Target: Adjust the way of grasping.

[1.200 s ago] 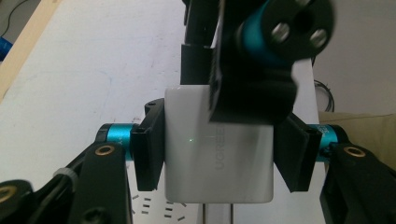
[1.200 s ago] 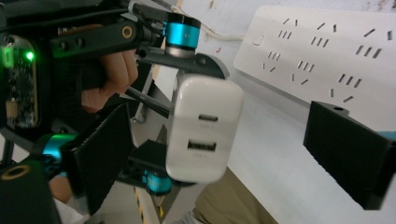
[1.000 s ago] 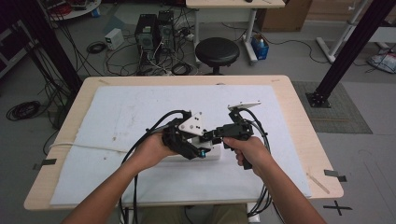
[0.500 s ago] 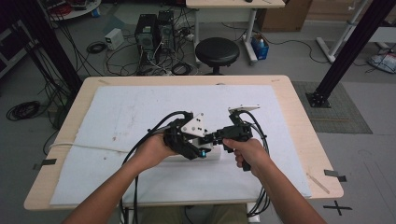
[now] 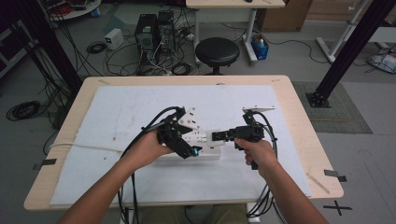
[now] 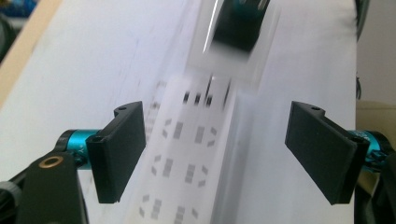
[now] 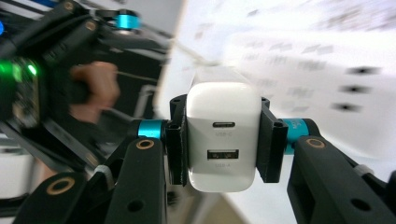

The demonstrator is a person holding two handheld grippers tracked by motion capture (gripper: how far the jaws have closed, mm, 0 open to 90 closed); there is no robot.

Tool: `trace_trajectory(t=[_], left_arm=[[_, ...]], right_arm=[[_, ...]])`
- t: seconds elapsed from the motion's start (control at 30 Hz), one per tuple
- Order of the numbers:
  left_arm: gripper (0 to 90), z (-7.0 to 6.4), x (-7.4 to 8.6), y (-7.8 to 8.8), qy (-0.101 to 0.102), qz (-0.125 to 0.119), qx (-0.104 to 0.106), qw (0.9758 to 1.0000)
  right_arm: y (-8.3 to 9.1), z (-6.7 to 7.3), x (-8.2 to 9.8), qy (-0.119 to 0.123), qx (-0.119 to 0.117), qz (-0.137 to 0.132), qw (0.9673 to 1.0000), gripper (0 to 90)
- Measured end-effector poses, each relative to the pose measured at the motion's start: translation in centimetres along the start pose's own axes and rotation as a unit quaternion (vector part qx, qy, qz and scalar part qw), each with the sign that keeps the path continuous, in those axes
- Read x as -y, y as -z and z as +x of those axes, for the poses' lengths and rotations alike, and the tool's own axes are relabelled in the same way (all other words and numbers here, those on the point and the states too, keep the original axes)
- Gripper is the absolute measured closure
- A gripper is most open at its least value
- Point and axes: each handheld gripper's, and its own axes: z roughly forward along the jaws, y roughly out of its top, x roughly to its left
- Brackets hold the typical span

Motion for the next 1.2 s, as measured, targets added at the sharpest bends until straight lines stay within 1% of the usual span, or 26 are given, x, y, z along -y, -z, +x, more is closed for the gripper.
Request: trace_trajectory(t=[0.07, 0.13, 0.17, 0.2, 0.23, 0.27, 0.3, 0.43, 0.47, 0.53, 0.6, 0.63, 0.67, 0.7, 0.8, 0.83, 0.87, 0.9, 0.93, 0.97, 1.0, 1.03, 1.07, 1.1, 1.13, 1.2], left_arm=[[20.3, 0.8, 1.1, 0.4, 0.019, 0.018, -0.004, 0.9997], [20.3, 1.5, 2.3, 0.8, 0.037, 0.031, -0.007, 0.9988], [20.3, 1.8, 2.8, 1.0, 0.048, 0.036, -0.007, 0.9982], [20.3, 2.1, 3.3, 1.2, 0.059, 0.04, -0.006, 0.9974], [20.3, 2.5, 3.8, 1.4, 0.058, 0.046, -0.006, 0.9972], [20.3, 2.8, 4.3, 1.7, 0.068, 0.047, -0.007, 0.9966], [20.3, 3.1, 4.7, 1.9, 0.077, 0.05, -0.008, 0.9957], [20.3, 4.4, 6.1, 3.1, 0.097, 0.077, -0.007, 0.9923], [20.3, 4.7, 6.4, 3.5, 0.099, 0.083, -0.009, 0.9916], [20.3, 5.2, 7.0, 4.1, 0.109, 0.09, -0.009, 0.9899], [20.3, 5.6, 7.4, 4.7, 0.114, 0.098, -0.009, 0.9886], [20.3, 5.8, 7.7, 5.0, 0.112, 0.104, -0.003, 0.9882], [20.3, 6.0, 7.8, 5.1, 0.11, 0.11, -0.002, 0.9878], [20.3, 6.1, 8.1, 5.3, 0.111, 0.116, -0.006, 0.987], [20.3, 6.5, 8.6, 5.8, 0.108, 0.141, -0.015, 0.984], [20.3, 6.6, 8.8, 6.0, 0.104, 0.147, -0.015, 0.9835], [20.3, 6.6, 9.0, 6.2, 0.109, 0.142, -0.015, 0.9837], [20.3, 6.8, 9.2, 6.5, 0.102, 0.143, -0.014, 0.9843], [20.3, 6.9, 9.3, 6.8, 0.1, 0.143, -0.014, 0.9845], [20.3, 6.9, 9.5, 7.0, 0.103, 0.142, -0.017, 0.9845], [20.3, 7.0, 9.7, 7.2, 0.104, 0.141, -0.018, 0.9843], [20.3, 7.1, 9.9, 7.5, 0.099, 0.145, -0.018, 0.9842], [20.3, 7.0, 10.1, 7.5, 0.101, 0.142, -0.02, 0.9845], [20.3, 7.1, 10.2, 7.8, 0.09, 0.153, -0.013, 0.9841], [20.3, 7.0, 10.5, 7.8, 0.094, 0.15, -0.009, 0.9841], [20.3, 7.2, 10.8, 8.1, 0.092, 0.166, -0.014, 0.9816]], right_arm=[[1.1, -0.4, 0.1, 0.024, 0.038, -0.005, 0.999, 61.9], [2.1, -0.7, 0.3, 0.048, 0.071, -0.004, 0.9963, 62.0], [2.6, -0.7, 0.4, 0.063, 0.095, 0.001, 0.9935, 61.9], [2.9, -0.7, 0.5, 0.076, 0.11, 0.005, 0.991, 62.0], [3.5, -0.7, 0.6, 0.088, 0.132, 0.009, 0.9873, 62.0], [3.5, -0.7, 0.6, 0.088, 0.132, 0.009, 0.9873, 62.0], [3.8, -0.7, 0.7, 0.094, 0.138, 0.011, 0.986, 62.0], [5.0, -0.4, 0.6, 0.119, 0.167, 0.02, 0.9786, 62.0], [5.4, -0.2, 0.6, 0.129, 0.176, 0.023, 0.9758, 62.0], [6.0, 0.2, 0.4, 0.149, 0.198, 0.034, 0.9683, 62.0], [6.5, 0.7, 0.2, 0.177, 0.227, 0.049, 0.9565, 62.0], [6.8, 1.2, 0.1, 0.209, 0.258, 0.068, 0.9408, 62.0], [6.8, 1.2, 0.1, 0.209, 0.258, 0.068, 0.9408, 62.0], [7.0, 1.4, 0.0, 0.224, 0.275, 0.077, 0.9317, 62.0], [7.4, 2.0, -0.4, 0.256, 0.312, 0.097, 0.9099, 62.0], [7.5, 2.3, -0.5, 0.268, 0.323, 0.106, 0.9013, 61.9], [7.6, 2.5, -0.5, 0.278, 0.335, 0.113, 0.8932, 61.9], [7.7, 2.8, -0.7, 0.291, 0.344, 0.121, 0.8846, 61.9], [7.8, 3.2, -0.9, 0.307, 0.359, 0.134, 0.8713, 61.9], [7.8, 3.2, -0.9, 0.307, 0.359, 0.134, 0.8713, 61.9], [7.9, 3.4, -1.0, 0.313, 0.366, 0.139, 0.865, 61.9], [7.9, 3.5, -1.1, 0.32, 0.372, 0.144, 0.8595, 61.9], [8.0, 3.6, -1.2, 0.324, 0.376, 0.148, 0.8556, 61.9], [8.2, 3.7, -1.5, 0.33, 0.383, 0.155, 0.8487, 61.9], [8.2, 3.7, -1.5, 0.33, 0.383, 0.155, 0.8487, 61.9], [8.4, 3.7, -1.6, 0.335, 0.387, 0.166, 0.8427, 61.9]])
